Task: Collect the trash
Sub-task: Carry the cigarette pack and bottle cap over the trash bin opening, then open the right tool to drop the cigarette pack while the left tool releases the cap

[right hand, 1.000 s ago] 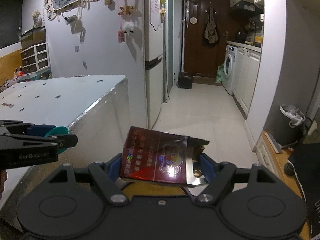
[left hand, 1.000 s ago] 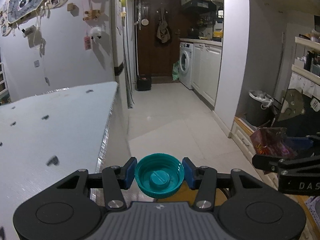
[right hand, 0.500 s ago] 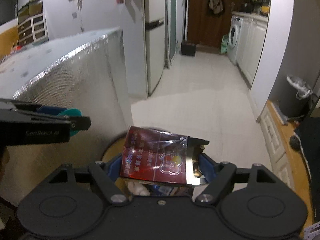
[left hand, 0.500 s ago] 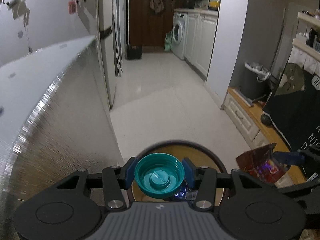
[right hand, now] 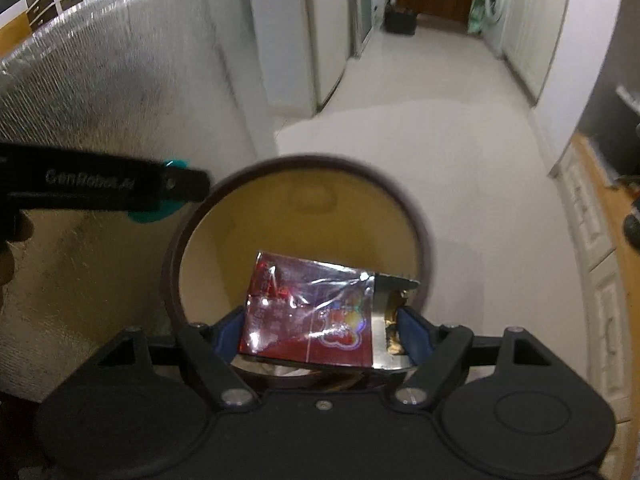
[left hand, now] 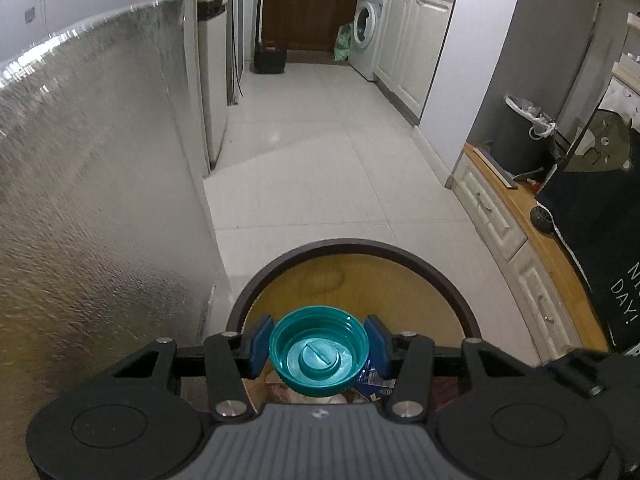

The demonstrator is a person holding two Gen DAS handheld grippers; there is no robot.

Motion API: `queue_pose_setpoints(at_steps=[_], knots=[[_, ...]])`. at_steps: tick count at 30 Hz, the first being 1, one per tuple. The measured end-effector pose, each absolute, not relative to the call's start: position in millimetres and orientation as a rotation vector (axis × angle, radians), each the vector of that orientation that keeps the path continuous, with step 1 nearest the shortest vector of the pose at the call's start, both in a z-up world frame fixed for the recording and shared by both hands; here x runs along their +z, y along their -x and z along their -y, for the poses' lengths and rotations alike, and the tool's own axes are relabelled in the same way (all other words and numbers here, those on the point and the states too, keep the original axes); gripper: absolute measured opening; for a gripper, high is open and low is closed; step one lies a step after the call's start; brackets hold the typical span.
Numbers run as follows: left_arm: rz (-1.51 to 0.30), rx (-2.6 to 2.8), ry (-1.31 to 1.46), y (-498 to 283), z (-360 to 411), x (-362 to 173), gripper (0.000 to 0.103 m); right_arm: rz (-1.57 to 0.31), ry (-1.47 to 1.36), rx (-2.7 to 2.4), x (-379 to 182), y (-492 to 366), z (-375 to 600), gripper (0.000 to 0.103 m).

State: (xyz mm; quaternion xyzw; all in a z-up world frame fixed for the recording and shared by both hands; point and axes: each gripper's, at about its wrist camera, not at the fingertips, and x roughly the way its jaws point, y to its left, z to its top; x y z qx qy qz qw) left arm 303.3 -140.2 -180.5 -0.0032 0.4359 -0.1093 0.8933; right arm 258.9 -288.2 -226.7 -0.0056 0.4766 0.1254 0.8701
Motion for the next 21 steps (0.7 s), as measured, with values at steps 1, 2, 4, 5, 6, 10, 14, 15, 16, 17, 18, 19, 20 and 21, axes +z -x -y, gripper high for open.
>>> queue_pose_setpoints(at_steps=[1,2,4,5,6,10,14,15,16,17,18,19,20,21], knots=[[-0.913,-0.227,0.015,-306.1,139.0,-184.2,0.05,-1.014,0.002,0.279,-230.6,-263.8,284.6,0.081],[-0.922,-0.228,0.022,-308.5,138.6,-188.1,0.05,-1.034,-0.01,0.3,-235.0,-268.5,281.3,0.081],[-0.942,-0.232,0.033,-315.5,138.0,-195.8,0.05,-1.074,-0.028,0.327,-243.1,-277.4,277.5,0.081],[-0.95,-0.233,0.037,-317.8,137.9,-199.2,0.05,-1.095,-0.031,0.327,-247.5,-282.0,275.4,0.081],[-0.958,-0.235,0.04,-320.5,137.7,-202.6,0.05,-1.115,-0.032,0.326,-251.8,-286.5,273.5,0.081],[-0.985,-0.243,0.053,-329.3,136.8,-214.7,0.05,-1.196,-0.052,0.358,-265.2,-301.7,267.5,0.082],[-1.006,-0.262,0.061,-337.0,139.3,-224.1,0.05,-1.227,-0.035,0.36,-271.6,-308.7,265.7,0.085],[-1.01,-0.266,0.065,-339.5,140.7,-225.9,0.05,-1.239,-0.043,0.362,-272.7,-308.7,265.6,0.086],[-1.014,-0.269,0.067,-341.5,141.7,-227.9,0.05,-1.244,-0.05,0.368,-274.7,-307.6,265.4,0.09],[-1.021,-0.272,0.071,-344.1,142.2,-230.3,0.05,-1.243,-0.054,0.374,-275.2,-307.7,266.1,0.092],[-1.028,-0.275,0.073,-345.9,142.0,-232.6,0.05,-1.24,-0.054,0.379,-276.3,-307.4,267.0,0.097],[-1.037,-0.278,0.073,-348.5,142.8,-234.5,0.05,-1.238,-0.053,0.38,-276.6,-306.3,268.1,0.098],[-1.04,-0.279,0.071,-350.2,144.0,-236.1,0.05,-1.237,-0.052,0.38,-277.0,-305.3,269.3,0.098],[-1.043,-0.28,0.068,-352.1,145.4,-237.0,0.05,-1.237,-0.054,0.379,-277.3,-304.8,270.5,0.099]])
